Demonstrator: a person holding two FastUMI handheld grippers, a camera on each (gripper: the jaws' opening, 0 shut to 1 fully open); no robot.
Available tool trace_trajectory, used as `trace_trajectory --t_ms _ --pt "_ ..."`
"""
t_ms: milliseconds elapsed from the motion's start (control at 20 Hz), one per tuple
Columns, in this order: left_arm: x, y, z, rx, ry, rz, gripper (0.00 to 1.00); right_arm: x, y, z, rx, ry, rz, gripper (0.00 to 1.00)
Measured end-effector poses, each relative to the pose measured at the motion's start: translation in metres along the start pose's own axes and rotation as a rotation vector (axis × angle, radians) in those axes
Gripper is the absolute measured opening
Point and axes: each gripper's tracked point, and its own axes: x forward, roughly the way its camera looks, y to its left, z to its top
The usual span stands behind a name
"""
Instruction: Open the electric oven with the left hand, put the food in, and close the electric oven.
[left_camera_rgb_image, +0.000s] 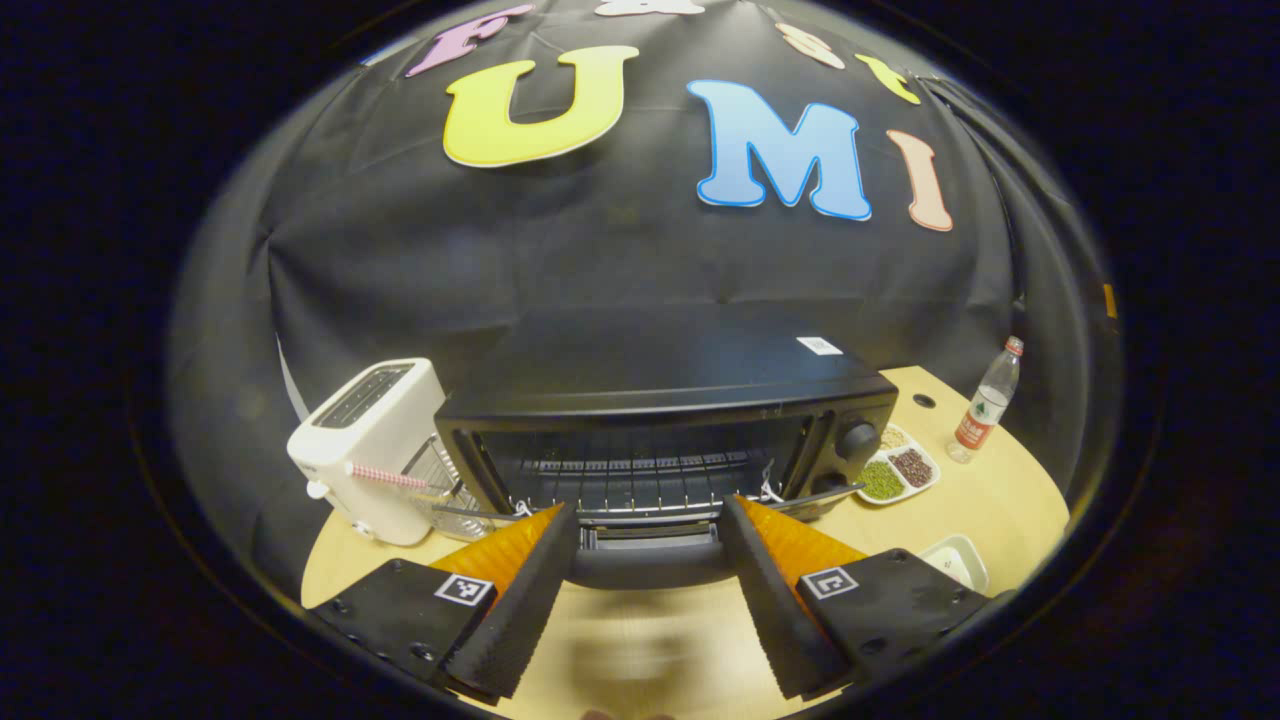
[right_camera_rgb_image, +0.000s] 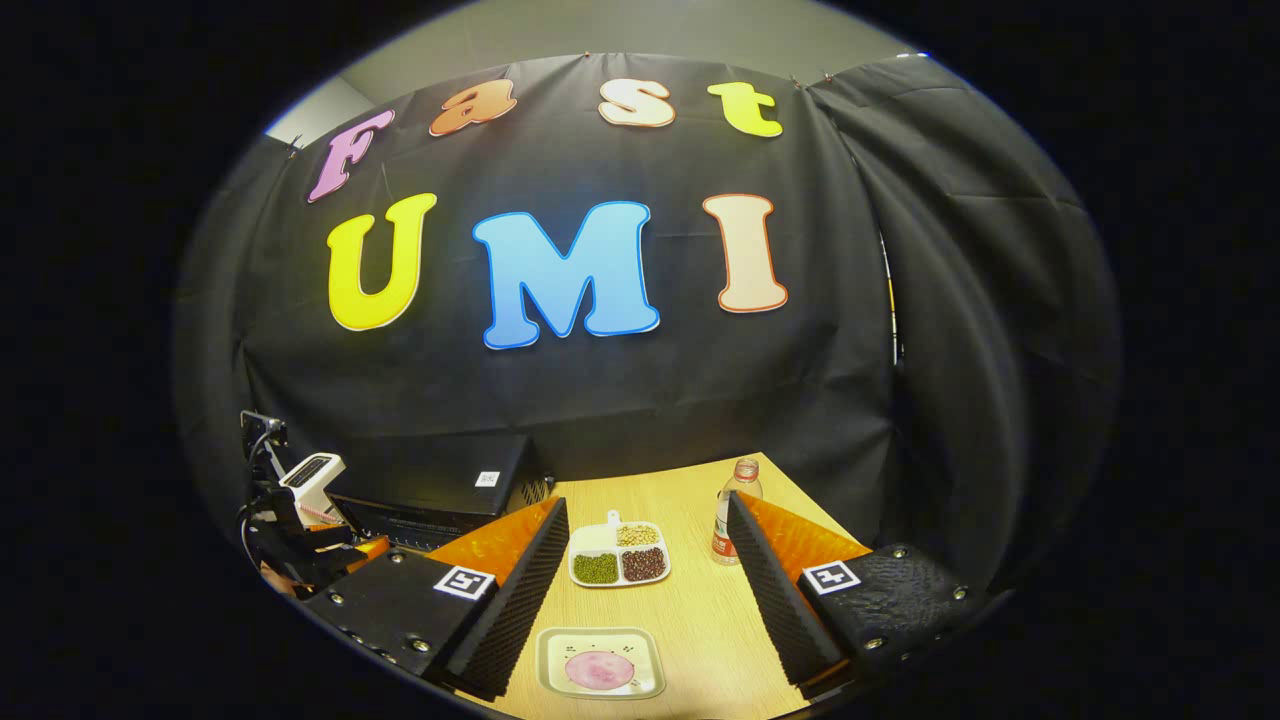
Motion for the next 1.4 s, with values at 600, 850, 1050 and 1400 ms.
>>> trace_trajectory --t_ms 600,850,1050,1400 --pt "-0.021 -0.005 -0.084 0.043 0.098 0.008 0.92 -0.012 0.003 -0.020 -0.029 0.053 0.002 0.97" --pt "-0.025 0.003 -0.085 -0.012 0.095 0.038 0.96 -0.006 -0.001 -0.041 -0.009 0.129 0.015 0.97" --pt "-0.056 -0.002 -0.023 -0.065 -0.055 0.024 0.96 0.011 -0.008 -0.090 0.019 0.334 0.070 0.96" --pt "-0.140 -0.026 0.095 -0.104 -0.352 -0.052 0.96 0.031 -0.018 -0.198 0.106 0.793 0.137 0.98"
